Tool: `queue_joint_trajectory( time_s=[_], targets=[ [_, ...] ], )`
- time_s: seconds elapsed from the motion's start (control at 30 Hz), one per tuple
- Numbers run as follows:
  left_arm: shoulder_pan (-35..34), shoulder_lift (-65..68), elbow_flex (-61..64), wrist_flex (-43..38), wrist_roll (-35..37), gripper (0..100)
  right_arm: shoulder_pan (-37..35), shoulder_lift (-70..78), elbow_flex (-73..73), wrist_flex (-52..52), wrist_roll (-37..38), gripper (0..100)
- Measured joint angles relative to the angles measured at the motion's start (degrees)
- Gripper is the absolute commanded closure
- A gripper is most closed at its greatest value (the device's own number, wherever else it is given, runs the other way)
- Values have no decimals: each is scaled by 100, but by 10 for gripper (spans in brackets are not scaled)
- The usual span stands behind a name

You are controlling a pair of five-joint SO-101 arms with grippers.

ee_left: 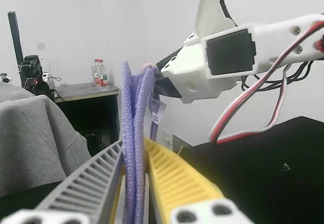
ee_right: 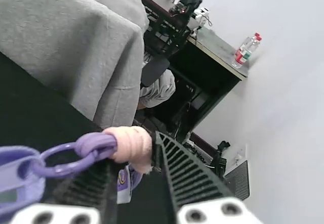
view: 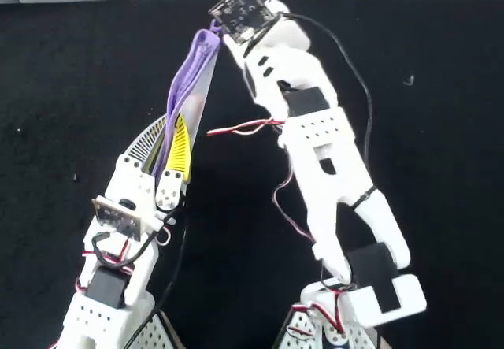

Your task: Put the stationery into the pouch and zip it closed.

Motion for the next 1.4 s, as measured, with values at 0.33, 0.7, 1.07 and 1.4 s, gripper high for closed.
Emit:
queue_joint_trajectory(
  time_s=[0.33, 0.7, 1.07, 1.4],
  targets=[
    [290, 0, 9, 0, -18, 973, 431, 9, 9, 0, 0, 988],
    [290, 53, -44, 0, -18, 973, 738, 352, 18, 9, 0, 988],
    [343, 105, -835, 1284, -18, 973, 949, 1363, -897, 9, 0, 988],
    [343, 105, -932, 1433, -18, 973, 958, 2110, -1530, 9, 0, 988]
  ],
)
